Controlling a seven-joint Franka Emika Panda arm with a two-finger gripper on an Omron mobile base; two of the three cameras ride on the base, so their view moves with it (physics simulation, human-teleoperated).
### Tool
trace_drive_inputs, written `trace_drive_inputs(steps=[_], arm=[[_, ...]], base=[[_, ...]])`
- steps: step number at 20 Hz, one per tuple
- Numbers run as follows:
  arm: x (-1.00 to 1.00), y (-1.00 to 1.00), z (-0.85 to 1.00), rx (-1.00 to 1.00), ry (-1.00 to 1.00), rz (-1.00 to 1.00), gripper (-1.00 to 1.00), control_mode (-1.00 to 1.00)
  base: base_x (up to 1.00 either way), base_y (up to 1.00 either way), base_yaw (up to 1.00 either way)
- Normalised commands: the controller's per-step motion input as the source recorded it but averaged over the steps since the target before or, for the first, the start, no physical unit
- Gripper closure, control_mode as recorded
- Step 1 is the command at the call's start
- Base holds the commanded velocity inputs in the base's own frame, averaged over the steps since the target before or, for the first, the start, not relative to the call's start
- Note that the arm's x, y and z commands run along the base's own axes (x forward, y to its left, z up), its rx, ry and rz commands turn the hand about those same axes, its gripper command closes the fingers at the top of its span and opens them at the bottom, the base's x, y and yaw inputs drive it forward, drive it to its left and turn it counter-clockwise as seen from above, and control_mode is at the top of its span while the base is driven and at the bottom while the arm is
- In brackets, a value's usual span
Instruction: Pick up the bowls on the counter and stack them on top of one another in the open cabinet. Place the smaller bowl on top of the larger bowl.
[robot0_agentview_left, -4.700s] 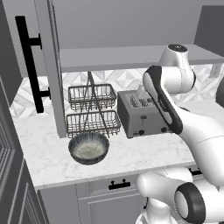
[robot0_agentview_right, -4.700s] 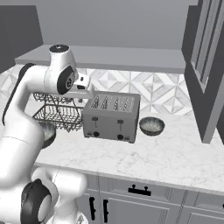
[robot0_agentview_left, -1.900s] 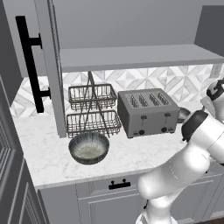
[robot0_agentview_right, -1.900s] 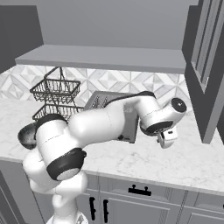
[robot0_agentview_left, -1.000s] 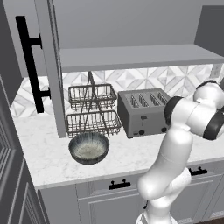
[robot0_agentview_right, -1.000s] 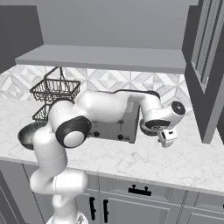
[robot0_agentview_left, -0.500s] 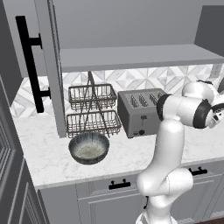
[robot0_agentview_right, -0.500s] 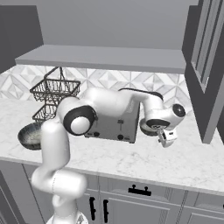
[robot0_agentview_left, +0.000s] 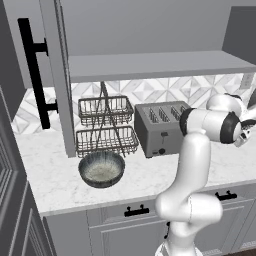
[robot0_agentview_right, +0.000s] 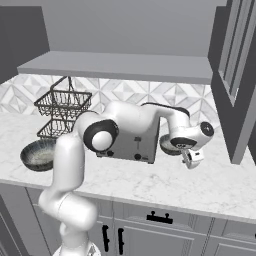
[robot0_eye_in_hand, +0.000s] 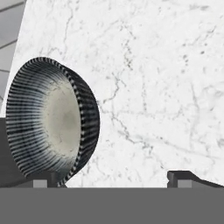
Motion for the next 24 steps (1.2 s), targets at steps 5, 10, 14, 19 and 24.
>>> trace_drive_inputs(steps=[5, 10, 14, 19, 24], arm=[[0.31, 0.07, -0.17, 0.0, 0.0, 0.0, -1.0, -1.0], [0.26, 0.03, -0.21, 0.0, 0.0, 0.0, -1.0, -1.0], [0.31, 0.0, -0.18, 0.0, 0.0, 0.0, -1.0, -1.0], [0.41, -0.02, -0.1, 0.0, 0.0, 0.0, -1.0, -1.0], [0.33, -0.02, -0.17, 0.0, 0.01, 0.0, -1.0, -1.0]], base=[[0.0, 0.0, 0.0], [0.0, 0.0, 0.0], [0.0, 0.0, 0.0], [0.0, 0.0, 0.0], [0.0, 0.0, 0.0]])
